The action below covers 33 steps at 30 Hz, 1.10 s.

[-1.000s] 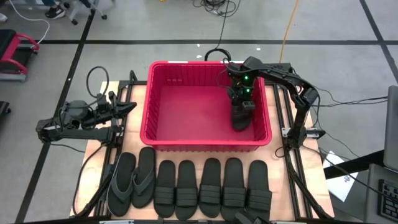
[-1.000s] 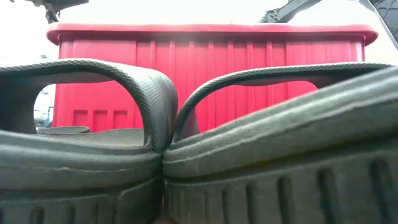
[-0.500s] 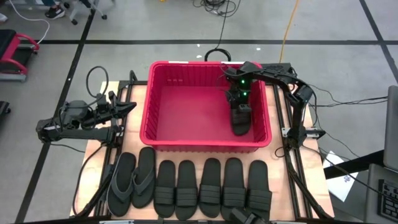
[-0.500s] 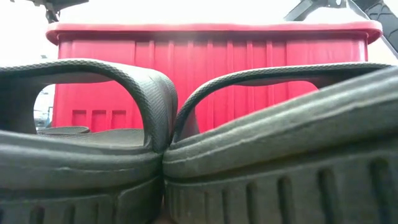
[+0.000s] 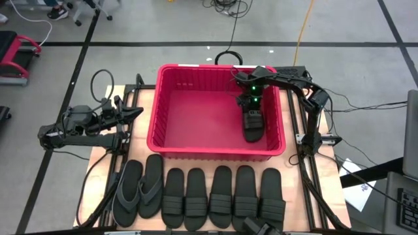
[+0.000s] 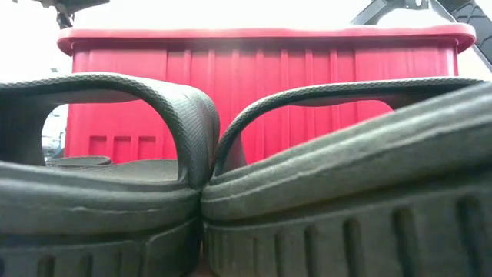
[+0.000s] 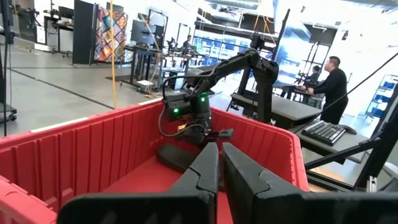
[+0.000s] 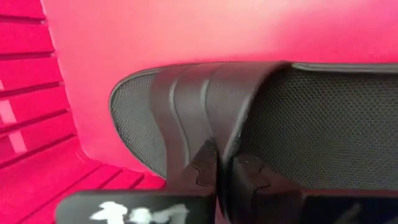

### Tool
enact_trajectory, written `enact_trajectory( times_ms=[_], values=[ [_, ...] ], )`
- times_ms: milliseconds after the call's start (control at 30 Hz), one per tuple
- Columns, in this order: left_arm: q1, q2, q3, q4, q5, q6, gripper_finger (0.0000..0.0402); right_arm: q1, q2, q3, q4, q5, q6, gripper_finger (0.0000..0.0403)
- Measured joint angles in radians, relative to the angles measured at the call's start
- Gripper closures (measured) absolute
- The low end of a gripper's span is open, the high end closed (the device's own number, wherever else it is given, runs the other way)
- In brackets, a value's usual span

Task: Pick and place slides into bin
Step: Put the black slide into the red bin

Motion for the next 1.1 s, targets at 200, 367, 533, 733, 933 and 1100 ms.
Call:
enact_trajectory(
  times_ms=[200,367,533,733,933,1100],
  values=[
    [0.0,0.0,0.0,-0.001,0.0,0.0,0.038,-0.015,0.0,0.0,-0.025,0.003,0.028,0.04],
    [0.0,0.0,0.0,-0.001,0.0,0.0,0.038,-0.024,0.0,0.0,-0.041,0.004,0.029,0.04],
    [0.0,0.0,0.0,-0.001,0.0,0.0,0.038,-0.025,0.001,0.0,-0.035,0.002,0.041,0.038],
    [0.0,0.0,0.0,-0.002,0.0,0.001,0.038,-0.025,0.001,0.0,-0.013,0.007,0.069,0.034],
    [0.0,0.0,0.0,-0.002,0.0,0.0,0.038,-0.025,-0.012,0.0,-0.006,0.007,0.084,0.0293],
    [0.0,0.0,0.0,-0.002,0.0,0.0,0.038,-0.025,-0.052,-0.001,0.039,0.015,0.092,0.0257]
  ],
)
